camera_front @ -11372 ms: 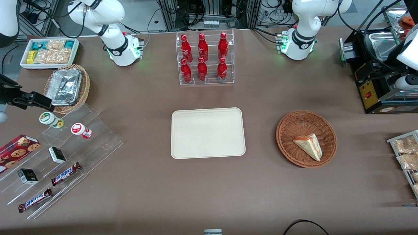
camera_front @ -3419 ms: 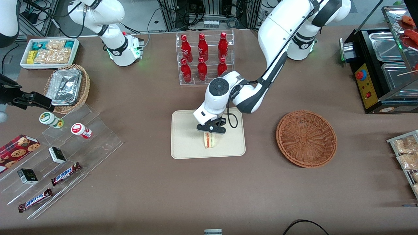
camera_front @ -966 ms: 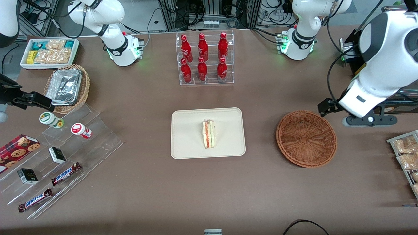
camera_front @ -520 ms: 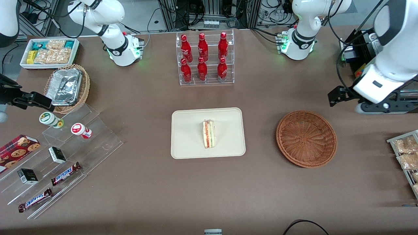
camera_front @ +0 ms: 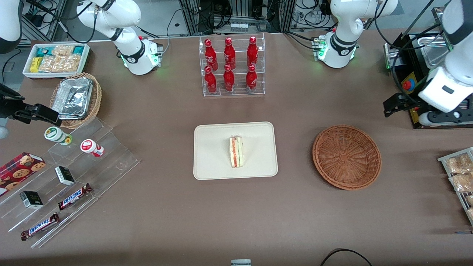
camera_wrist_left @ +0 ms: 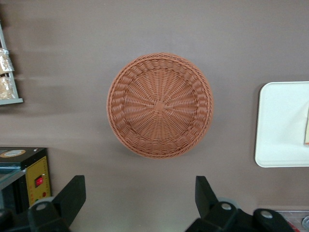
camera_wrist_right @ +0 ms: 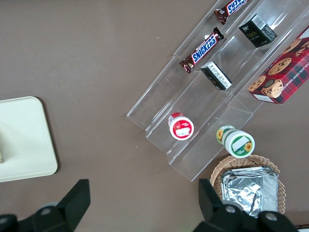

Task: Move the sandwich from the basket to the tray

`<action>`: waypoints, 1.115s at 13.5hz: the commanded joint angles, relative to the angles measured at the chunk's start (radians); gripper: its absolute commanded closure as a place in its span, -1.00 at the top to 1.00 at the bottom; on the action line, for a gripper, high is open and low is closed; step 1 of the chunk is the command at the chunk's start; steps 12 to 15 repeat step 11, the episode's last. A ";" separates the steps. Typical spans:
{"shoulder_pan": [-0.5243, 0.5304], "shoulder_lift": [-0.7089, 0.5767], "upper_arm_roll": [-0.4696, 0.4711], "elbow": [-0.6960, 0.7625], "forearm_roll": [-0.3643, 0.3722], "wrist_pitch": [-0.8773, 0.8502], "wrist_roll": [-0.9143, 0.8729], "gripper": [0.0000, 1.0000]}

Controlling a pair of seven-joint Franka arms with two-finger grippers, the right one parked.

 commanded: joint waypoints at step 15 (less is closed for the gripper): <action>0.021 0.016 0.016 0.100 0.004 -0.088 0.032 1.00</action>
